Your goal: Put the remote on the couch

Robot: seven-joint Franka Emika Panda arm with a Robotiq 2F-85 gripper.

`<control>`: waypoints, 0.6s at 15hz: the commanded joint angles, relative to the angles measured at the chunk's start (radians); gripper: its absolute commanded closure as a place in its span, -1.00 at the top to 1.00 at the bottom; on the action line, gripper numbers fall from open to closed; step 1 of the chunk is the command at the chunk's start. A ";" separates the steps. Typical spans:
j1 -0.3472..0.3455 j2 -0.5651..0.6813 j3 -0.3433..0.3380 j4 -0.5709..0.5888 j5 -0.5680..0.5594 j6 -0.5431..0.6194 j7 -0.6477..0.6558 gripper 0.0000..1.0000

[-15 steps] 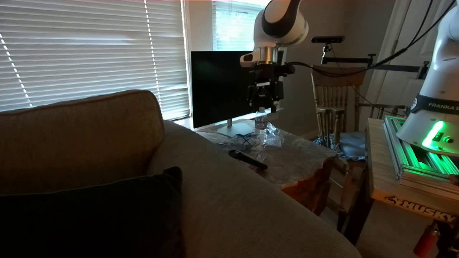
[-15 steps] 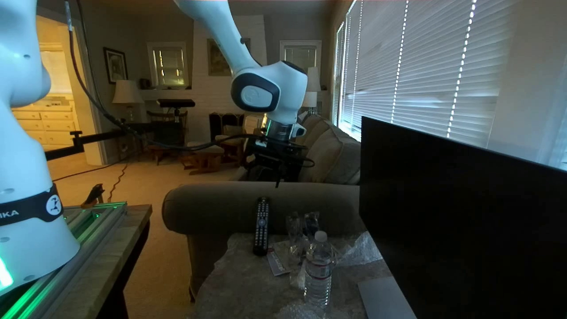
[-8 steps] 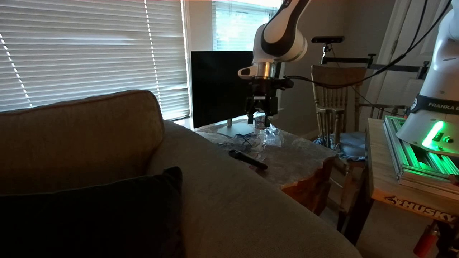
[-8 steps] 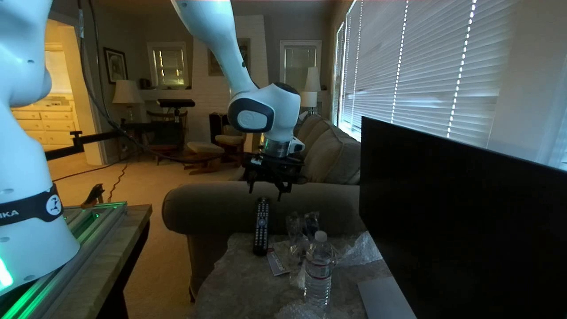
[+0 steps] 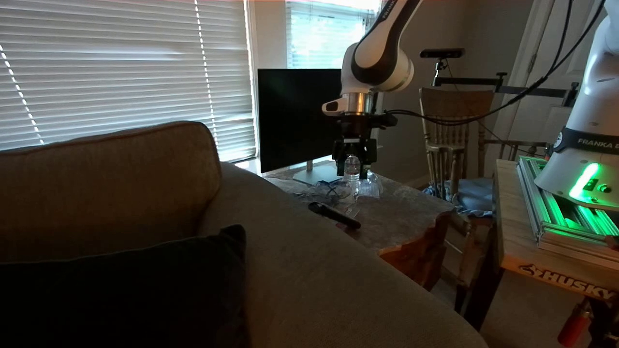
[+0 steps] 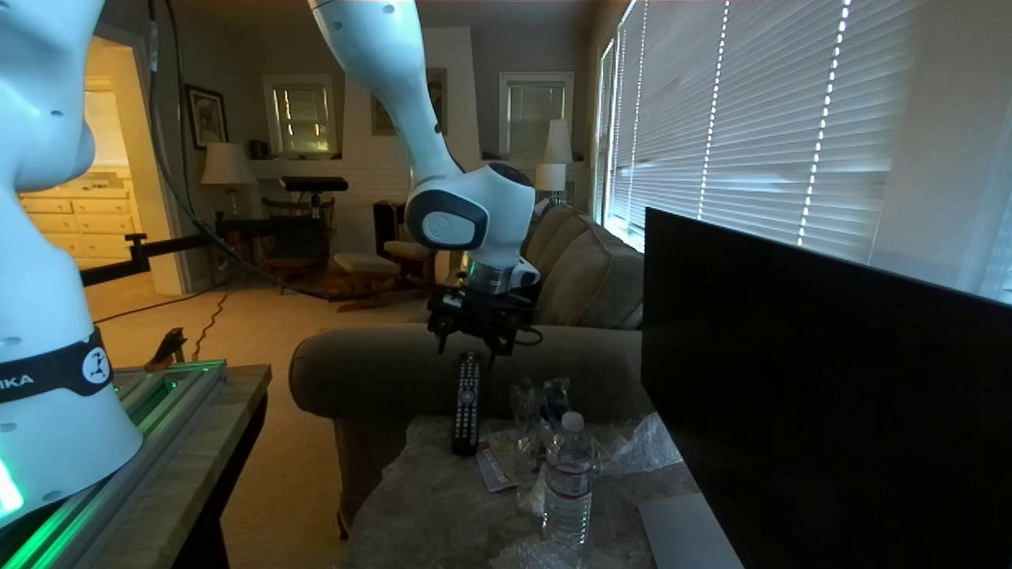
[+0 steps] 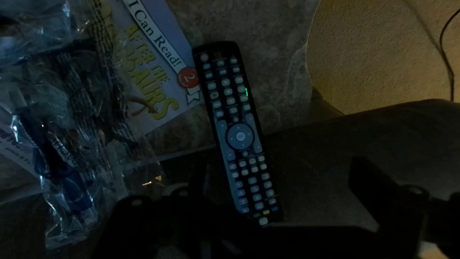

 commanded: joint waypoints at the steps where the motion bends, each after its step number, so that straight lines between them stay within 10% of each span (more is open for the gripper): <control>1: -0.050 0.034 0.056 0.002 -0.012 0.067 -0.028 1.00; 9: -0.179 0.181 0.196 -0.001 -0.054 0.257 -0.110 1.00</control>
